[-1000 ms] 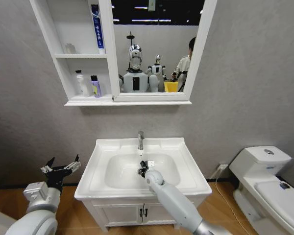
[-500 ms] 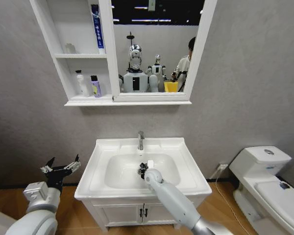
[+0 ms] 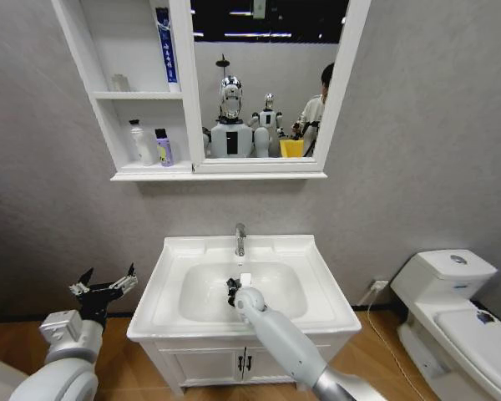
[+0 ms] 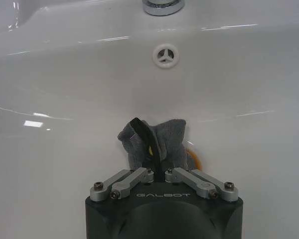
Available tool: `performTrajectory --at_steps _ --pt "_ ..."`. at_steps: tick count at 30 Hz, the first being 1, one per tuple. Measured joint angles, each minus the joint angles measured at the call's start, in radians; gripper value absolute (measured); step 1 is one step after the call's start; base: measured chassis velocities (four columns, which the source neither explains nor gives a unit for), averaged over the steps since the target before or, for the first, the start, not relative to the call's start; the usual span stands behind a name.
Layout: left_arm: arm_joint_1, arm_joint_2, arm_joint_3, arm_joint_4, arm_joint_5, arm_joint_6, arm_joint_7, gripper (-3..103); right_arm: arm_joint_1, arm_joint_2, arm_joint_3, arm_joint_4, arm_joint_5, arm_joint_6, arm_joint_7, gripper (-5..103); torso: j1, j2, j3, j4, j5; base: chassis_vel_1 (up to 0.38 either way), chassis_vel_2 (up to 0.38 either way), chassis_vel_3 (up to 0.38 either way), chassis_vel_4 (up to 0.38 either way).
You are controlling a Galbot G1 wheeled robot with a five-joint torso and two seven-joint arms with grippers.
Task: Move facial cleanser and shampoo from washbasin to cabinet, then wipe washbasin with towel.
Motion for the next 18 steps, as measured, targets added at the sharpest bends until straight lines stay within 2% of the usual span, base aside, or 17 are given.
performTrajectory --at_steps 18 --pt "0.000 0.000 0.000 0.000 0.000 0.000 0.000 100 -0.055 -0.095 0.060 0.096 0.030 -0.014 0.042 5 0.000 0.000 0.000 0.0001 0.0001 0.000 0.000 0.000 0.000"
